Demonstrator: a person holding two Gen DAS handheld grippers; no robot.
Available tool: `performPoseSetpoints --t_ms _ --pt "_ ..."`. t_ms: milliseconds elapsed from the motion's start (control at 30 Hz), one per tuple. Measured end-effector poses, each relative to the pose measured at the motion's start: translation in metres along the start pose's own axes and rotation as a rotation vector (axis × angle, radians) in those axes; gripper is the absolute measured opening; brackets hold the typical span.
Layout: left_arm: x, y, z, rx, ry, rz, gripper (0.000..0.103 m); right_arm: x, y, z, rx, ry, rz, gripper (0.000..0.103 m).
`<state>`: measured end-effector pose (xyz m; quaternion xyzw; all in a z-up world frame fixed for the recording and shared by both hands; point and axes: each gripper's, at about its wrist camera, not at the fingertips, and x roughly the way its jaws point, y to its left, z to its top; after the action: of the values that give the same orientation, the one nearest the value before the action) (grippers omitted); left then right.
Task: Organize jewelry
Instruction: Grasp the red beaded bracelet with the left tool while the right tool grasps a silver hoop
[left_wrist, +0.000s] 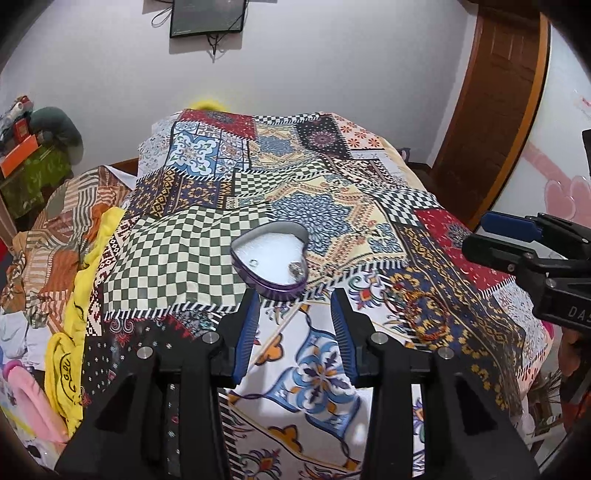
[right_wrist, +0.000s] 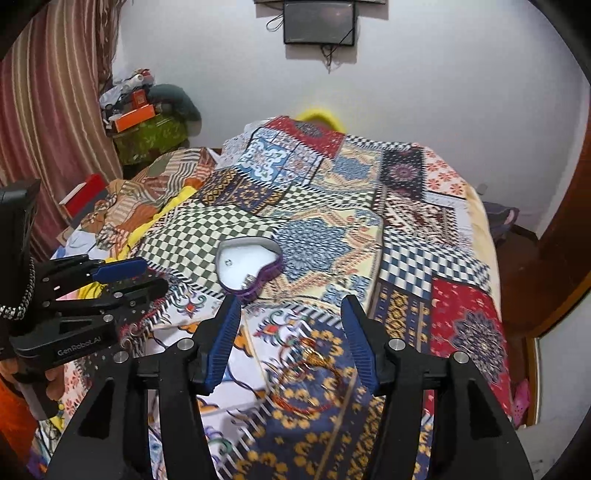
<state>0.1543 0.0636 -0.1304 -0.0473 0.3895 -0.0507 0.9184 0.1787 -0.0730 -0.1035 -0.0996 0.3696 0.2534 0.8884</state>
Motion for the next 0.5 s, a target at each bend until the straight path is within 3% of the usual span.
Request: performPoseSetpoints --t_ms 167,500 --pt "0.003 -0.017 -0.011 0.014 0.019 -0.033 0.041 -0.007 -0.015 -0.017 0.026 0.004 -0.018 0.053" --pt "0.031 -0.036 -0.035 0.0 0.101 -0.09 0.042 0.009 -0.037 -0.062 0.06 0.101 -0.033 0.053"
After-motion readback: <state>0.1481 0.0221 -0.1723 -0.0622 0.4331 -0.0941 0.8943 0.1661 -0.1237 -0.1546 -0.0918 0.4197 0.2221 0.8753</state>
